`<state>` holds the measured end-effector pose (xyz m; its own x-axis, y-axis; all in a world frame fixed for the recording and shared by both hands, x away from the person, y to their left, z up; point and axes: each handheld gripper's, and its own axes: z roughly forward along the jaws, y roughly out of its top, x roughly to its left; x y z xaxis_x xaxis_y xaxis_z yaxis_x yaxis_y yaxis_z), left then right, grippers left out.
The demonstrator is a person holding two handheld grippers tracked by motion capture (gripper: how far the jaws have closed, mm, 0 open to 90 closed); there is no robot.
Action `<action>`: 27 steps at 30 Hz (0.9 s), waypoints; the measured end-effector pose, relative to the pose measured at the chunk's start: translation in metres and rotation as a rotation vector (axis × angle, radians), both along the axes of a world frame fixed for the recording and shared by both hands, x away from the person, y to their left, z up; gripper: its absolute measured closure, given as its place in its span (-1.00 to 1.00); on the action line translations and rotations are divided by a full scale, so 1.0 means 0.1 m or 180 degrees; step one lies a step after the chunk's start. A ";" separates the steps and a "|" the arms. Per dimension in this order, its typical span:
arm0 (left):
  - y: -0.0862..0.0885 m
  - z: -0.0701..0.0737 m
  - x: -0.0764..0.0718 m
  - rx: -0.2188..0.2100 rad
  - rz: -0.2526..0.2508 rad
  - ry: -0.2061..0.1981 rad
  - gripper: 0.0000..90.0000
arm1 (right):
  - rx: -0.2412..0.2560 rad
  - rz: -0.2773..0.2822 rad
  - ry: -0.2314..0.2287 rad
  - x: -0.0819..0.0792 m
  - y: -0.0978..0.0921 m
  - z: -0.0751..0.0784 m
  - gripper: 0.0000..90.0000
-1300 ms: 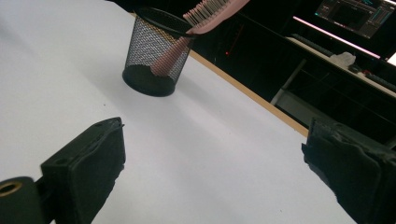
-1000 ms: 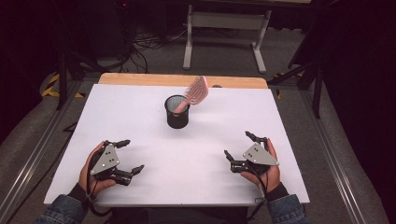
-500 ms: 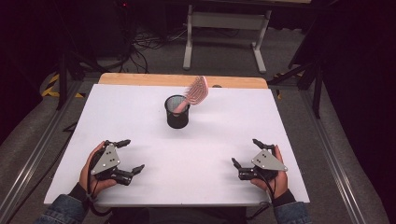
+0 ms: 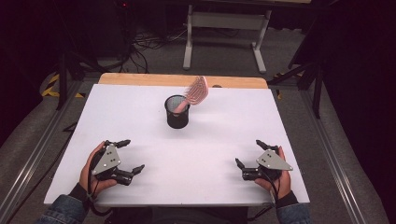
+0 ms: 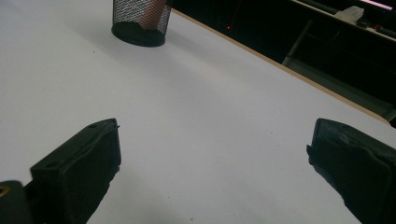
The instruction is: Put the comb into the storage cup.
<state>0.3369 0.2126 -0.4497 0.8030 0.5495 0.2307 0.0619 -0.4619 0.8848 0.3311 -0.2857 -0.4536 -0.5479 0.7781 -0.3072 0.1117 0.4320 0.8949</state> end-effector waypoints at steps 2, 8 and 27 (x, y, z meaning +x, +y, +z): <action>0.00 0.01 0.00 -0.0017 0.0009 -0.0013 -0.88 | 0.0025 -0.0010 -0.0007 0.00 0.00 0.00 -0.93; 0.03 0.00 0.01 -0.0042 0.0000 -0.0010 -0.88 | 0.0014 -0.0026 0.0002 0.01 0.01 0.00 -0.93; 0.02 0.00 -0.01 -0.0041 0.0001 -0.0004 -0.88 | -0.0057 -0.0107 -0.0051 0.01 0.02 0.01 -0.92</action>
<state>0.3358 0.2144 -0.4501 0.8025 0.5527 0.2246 0.0610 -0.4505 0.8907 0.3320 -0.2834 -0.4525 -0.5165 0.7902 -0.3297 0.1121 0.4442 0.8889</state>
